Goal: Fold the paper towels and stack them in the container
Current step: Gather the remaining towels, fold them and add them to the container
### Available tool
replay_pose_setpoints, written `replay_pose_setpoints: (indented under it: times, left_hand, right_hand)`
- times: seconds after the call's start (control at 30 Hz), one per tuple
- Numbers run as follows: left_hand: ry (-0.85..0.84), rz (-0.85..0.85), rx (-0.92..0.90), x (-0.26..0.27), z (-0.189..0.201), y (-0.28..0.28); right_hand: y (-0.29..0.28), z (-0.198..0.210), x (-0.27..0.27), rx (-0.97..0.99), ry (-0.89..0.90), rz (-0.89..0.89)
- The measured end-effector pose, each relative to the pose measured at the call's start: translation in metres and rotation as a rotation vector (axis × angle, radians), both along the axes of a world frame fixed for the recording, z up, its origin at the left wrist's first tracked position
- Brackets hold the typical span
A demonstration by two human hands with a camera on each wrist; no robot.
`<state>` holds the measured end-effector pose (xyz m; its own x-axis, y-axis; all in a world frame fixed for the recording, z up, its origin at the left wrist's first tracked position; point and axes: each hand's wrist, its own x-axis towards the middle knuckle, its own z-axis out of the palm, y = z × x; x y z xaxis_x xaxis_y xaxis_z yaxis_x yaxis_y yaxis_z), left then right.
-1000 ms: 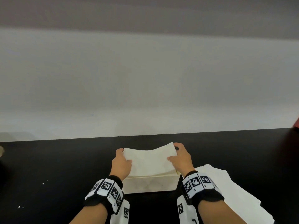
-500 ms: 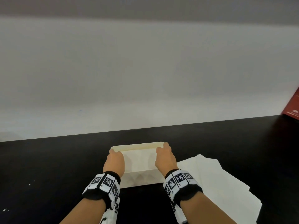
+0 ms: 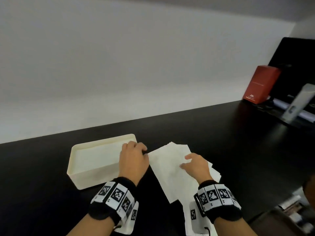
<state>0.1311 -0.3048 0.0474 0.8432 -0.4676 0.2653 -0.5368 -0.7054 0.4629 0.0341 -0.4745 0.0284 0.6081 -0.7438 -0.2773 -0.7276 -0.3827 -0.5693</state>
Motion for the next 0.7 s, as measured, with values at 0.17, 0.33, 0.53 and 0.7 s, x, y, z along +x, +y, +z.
replay_pose_setpoints:
  times: [0.17, 0.33, 0.53, 0.7]
  left_hand:
    - [0.559, -0.136, 0.127, -0.032, -0.044, -0.045]
    - [0.733, -0.114, 0.134, -0.037, -0.065, -0.067]
    - [0.785, -0.072, 0.093, -0.025, -0.067, -0.087]
    - [0.864, -0.012, 0.033, -0.015, -0.068, -0.102]
  right_hand:
    - [-0.021, -0.027, -0.044, 0.110, 0.143, 0.040]
    - [-0.023, -0.039, -0.045, 0.101, 0.173, 0.066]
    - [-0.027, -0.046, -0.039, 0.135, 0.210, 0.089]
    - [-0.033, -0.047, -0.036, 0.165, 0.184, 0.091]
